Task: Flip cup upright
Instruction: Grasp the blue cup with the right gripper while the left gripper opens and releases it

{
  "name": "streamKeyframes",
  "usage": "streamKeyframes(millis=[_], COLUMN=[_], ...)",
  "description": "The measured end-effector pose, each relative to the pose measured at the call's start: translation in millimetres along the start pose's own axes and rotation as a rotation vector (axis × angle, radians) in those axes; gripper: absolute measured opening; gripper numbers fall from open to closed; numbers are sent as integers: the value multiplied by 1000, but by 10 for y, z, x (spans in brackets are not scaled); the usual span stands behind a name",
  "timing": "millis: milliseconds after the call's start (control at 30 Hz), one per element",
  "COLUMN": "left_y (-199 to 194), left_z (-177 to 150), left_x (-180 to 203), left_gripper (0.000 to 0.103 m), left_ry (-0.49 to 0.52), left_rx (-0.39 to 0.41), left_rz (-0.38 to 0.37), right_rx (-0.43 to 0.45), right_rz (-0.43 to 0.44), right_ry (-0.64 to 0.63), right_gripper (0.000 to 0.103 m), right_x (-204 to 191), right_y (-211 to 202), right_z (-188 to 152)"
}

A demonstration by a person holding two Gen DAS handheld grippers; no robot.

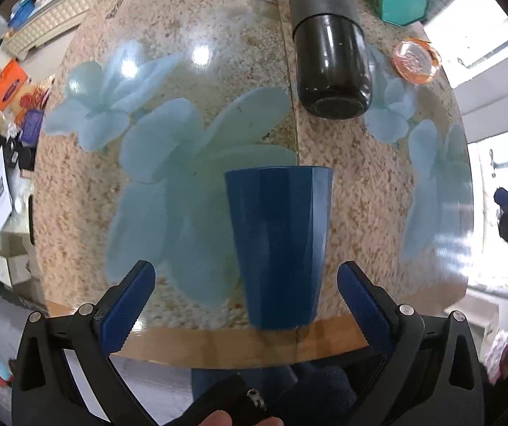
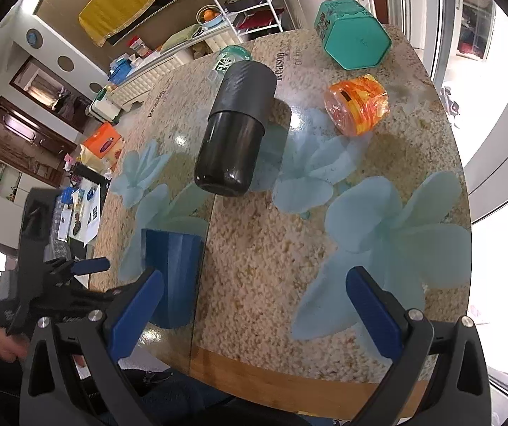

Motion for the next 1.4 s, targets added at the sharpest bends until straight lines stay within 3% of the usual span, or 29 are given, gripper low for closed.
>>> streamKeyframes(millis=[300,467,600,767,1100,1233,1400], left_y=[-249,-362,-407,-275,17,82,61], left_z=[-139,-52,21,116,174,175,190], left_x=[-375,-576,-817,-1210,-1719,-1804,-1861], left_gripper=[103,103,103,103,103,103,103], left_ry=[128,186,189,131,94,88,81], left_rx=[47,76,102,56,-16,-31,-12], left_rz=[17,23,15,13,-46,-69,-108], right_rx=[10,6,-11,-47,-228,-317,-366], right_rz=[-48,-80,-113,-145,-218,-262,-275], right_ry=[23,36,43,57,108,149,194], right_gripper=[103,103,103,103,103,103,103], right_x=[-211,-428,-632,-825,-1070,-1012,-907], right_y=[75,214,365,584,1266,1519,1707], right_z=[111,173,212,230,202,166,183])
Point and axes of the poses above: each gripper's, at about its wrist camera, not at the fingertips, and y roughly the way its jaws point, x to its right, z to its top, the point moved 7 cm from there along y, roughly the way its jaws point, and after that the axes turned 8 degrees about -x, right-handed, at the moved point
